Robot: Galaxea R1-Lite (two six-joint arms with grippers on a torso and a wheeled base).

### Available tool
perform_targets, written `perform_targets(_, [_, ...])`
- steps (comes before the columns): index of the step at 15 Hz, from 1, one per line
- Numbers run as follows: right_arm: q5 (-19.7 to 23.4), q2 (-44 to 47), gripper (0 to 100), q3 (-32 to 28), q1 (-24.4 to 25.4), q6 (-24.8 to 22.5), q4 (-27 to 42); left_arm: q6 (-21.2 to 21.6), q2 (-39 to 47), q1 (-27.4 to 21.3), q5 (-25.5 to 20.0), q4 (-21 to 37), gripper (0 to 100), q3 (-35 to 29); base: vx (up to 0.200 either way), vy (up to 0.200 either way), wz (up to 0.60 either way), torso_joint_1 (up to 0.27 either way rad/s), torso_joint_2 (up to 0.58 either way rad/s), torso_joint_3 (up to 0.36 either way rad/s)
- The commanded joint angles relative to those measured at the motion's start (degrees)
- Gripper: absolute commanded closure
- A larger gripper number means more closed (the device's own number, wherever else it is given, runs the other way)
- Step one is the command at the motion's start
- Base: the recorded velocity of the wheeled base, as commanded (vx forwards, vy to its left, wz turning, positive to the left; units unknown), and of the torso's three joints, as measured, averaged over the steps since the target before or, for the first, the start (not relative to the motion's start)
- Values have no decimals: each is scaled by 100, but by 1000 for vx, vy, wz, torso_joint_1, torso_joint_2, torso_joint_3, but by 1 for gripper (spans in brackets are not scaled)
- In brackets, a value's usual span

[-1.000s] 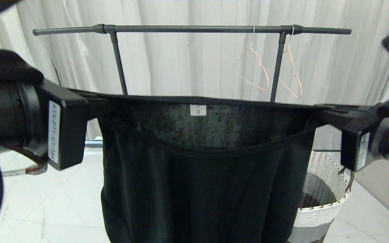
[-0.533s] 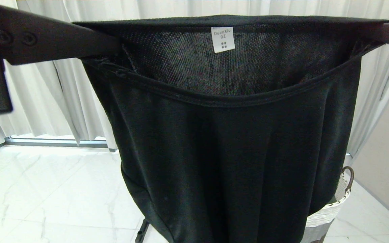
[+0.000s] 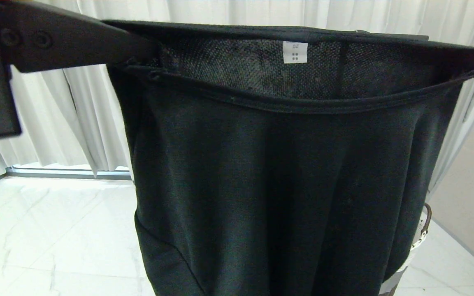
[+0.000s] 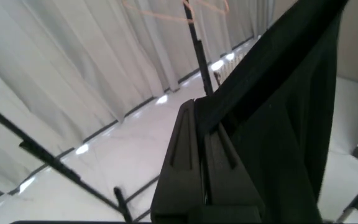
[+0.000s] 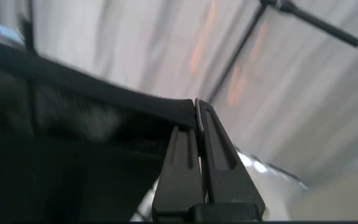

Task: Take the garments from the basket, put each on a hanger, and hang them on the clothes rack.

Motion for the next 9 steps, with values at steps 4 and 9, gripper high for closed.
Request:
perform_targets(4, [628, -920, 100, -209, 594, 119, 1823, 24, 795, 22, 23, -1159, 100, -21, 0, 0, 0, 0, 0, 0])
perform_targets(9, [1472, -938, 100, -183, 2220, 937, 2184, 6, 953, 40, 14, -1220, 100, -21, 0, 0, 0, 0, 0, 0])
